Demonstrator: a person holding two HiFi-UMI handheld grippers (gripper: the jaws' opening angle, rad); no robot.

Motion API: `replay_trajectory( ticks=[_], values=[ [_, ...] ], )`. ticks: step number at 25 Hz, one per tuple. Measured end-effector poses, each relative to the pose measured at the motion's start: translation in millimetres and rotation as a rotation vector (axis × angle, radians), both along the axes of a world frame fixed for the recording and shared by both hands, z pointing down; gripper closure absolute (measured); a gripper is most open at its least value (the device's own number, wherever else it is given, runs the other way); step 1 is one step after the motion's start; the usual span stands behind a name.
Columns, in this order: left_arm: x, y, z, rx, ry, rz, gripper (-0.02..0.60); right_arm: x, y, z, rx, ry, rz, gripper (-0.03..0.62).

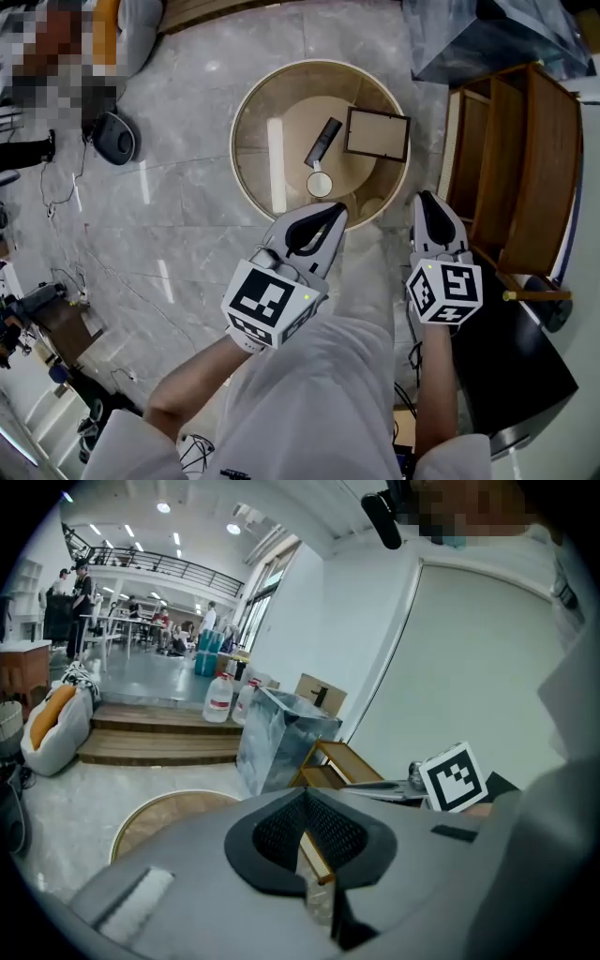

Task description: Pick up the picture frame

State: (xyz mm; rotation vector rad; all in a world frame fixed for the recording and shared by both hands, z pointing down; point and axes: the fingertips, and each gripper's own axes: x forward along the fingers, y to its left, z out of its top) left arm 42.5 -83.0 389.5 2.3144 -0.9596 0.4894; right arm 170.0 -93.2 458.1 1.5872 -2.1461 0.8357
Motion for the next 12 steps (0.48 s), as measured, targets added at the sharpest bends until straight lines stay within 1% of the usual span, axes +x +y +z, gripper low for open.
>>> replay_trajectory(
  ticks=[5,7,10,12],
  values=[
    [17.5,-21.8,47.7,-0.052,-0.047,-0.013,0.578,16.3,-27.3,61.8,-0.051,0.016,-0.02,0.586],
    [22.8,-28.2,67.5,-0.09,-0.048,-0.025,0.578,20.1,-37.2,86.9,-0.074,-0.005,-0.025,0.586],
    [31.8,-37.3,93.6,-0.126,-0.053,-0.033,0.578,24.7,-48.4,122.8,-0.127,-0.068,-0.024,0.586],
    [37.2,-43.3,110.5,-0.142,-0.063,-0.035,0.578,27.4,-55.1,142.8,-0.143,-0.068,-0.031,0.586]
  ],
)
